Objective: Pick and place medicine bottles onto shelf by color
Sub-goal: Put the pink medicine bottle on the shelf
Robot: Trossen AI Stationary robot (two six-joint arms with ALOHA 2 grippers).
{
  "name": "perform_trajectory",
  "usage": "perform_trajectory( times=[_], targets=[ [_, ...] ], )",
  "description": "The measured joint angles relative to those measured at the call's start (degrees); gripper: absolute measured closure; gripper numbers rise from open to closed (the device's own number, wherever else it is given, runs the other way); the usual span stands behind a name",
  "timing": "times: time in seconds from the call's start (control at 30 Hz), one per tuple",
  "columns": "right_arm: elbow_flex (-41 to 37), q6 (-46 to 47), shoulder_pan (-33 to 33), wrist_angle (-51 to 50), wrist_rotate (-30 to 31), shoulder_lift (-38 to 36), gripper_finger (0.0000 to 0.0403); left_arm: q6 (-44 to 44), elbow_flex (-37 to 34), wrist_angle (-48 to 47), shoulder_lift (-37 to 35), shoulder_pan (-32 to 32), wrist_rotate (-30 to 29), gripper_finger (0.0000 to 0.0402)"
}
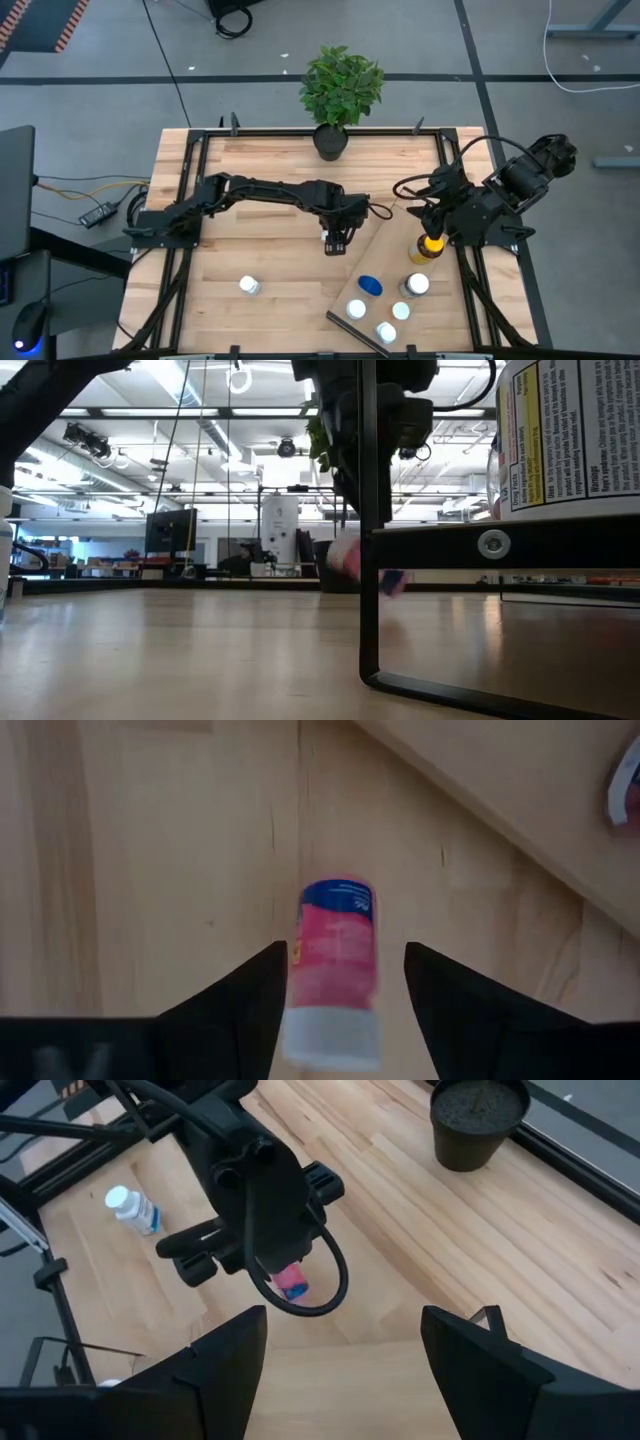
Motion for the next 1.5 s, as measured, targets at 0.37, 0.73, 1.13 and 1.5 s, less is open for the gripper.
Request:
perform_trajectory(
  times=[0.37, 0.73, 1.13, 1.5],
  targets=[
    [0.0, -0.8, 0.0, 0.0, -0.3, 0.0, 0.0131, -1.6, 0.0, -5.3, -0.7, 1.2, 0.0, 0.0165],
    [0.0, -9.1, -6.3, 0.6, -5.8, 2.6, 0.0131, 1.7, 0.0, -10.6, -14.0, 2.4, 0.0, 0.0185],
    [0.0, -35.3, -24.9, 19.1, -31.2, 19.0, 0.0131, -2.6, 0.0, -12.8, -32.0, 2.2, -5.8, 0.0215],
    [0.0, -50.3, -30.4, 27.1, -41.2, 37.6, 0.0131, -9.5, 0.0, -8.2, -42.6, 0.8, -12.4, 0.0218]
  ],
)
